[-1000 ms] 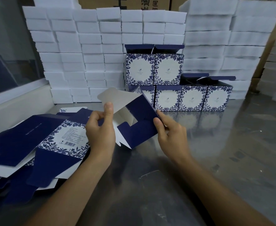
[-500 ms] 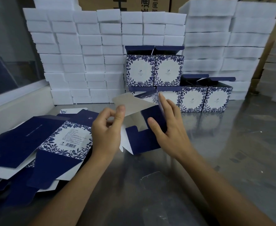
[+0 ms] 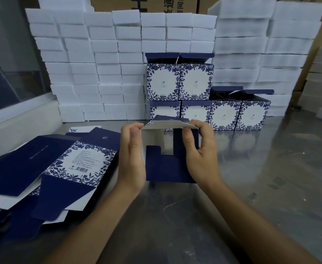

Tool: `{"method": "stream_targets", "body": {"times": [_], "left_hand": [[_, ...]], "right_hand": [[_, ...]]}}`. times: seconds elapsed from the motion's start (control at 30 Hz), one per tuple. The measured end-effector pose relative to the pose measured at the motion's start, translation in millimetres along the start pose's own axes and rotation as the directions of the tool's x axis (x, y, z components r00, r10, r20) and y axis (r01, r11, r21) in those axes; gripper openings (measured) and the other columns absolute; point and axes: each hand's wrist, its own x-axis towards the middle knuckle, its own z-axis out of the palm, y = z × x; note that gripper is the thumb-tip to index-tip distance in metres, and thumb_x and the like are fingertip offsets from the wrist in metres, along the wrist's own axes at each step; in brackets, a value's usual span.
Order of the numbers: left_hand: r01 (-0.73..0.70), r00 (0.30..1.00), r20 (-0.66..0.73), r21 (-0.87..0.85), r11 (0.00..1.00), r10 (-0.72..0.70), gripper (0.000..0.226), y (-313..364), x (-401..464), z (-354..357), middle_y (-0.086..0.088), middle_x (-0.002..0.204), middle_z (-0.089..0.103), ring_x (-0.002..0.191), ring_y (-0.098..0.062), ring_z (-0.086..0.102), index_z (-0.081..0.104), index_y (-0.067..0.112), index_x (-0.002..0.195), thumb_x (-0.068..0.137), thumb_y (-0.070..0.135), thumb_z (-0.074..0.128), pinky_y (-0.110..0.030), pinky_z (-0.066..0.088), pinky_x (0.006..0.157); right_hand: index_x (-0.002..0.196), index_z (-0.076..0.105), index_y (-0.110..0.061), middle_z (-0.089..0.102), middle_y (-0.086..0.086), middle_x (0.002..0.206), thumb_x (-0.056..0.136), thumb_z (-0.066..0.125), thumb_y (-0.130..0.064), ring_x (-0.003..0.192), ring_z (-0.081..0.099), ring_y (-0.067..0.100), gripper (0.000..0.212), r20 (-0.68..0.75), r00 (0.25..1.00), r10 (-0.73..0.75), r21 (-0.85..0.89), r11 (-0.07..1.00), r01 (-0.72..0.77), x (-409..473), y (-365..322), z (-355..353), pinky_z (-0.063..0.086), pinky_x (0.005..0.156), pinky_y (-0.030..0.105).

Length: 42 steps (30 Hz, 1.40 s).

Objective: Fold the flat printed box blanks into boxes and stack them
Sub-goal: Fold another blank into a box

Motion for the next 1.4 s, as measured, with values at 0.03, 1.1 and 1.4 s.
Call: {"method": "stream_targets", "body": {"times": [0.03,1.1,1.4], "left_hand": [[-0.001,1.000,0.015,0.024,1.000,0.000,0.051,-3,-1,0,0.022,0.110,0.056,0.105,0.006,0.053,0.047,0.026,0.112,0.086,0.066,0.031,-0.014,0.039,0.090],[-0.294,0.940,0.029,0.571,0.767,0.339,0.036,-14,4,-14,0.012,0.055,0.028,0.050,-0.012,0.028,0.033,0.017,0.070,0.100,0.036,0.041,-0.020,0.024,0.048],[-0.319,0.931,0.055,0.605,0.730,0.362,0.037,-14,4,-15,0.011,0.054,0.026,0.048,-0.014,0.026,0.035,0.013,0.069,0.102,0.027,0.041,-0.030,0.023,0.046]], "right_hand": [[0.101,0.051,-0.039,0.056,-0.001,0.112,0.097,0.049,-0.034,0.111,0.053,0.015,0.006,-0.012,1.000,0.005,0.010,1.000,-0.005,0,0,0,0.041,0.096,0.024],[0.088,0.052,-0.030,0.062,-0.001,0.095,0.095,0.055,-0.047,0.092,0.059,0.019,0.018,0.026,0.993,0.119,0.148,0.982,-0.122,1,-10,1,0.050,0.079,0.042],[0.089,0.052,-0.032,0.062,-0.001,0.097,0.093,0.053,-0.050,0.096,0.060,0.020,0.019,0.009,0.994,0.110,0.134,0.985,-0.111,-1,-8,2,0.050,0.082,0.041]]}}
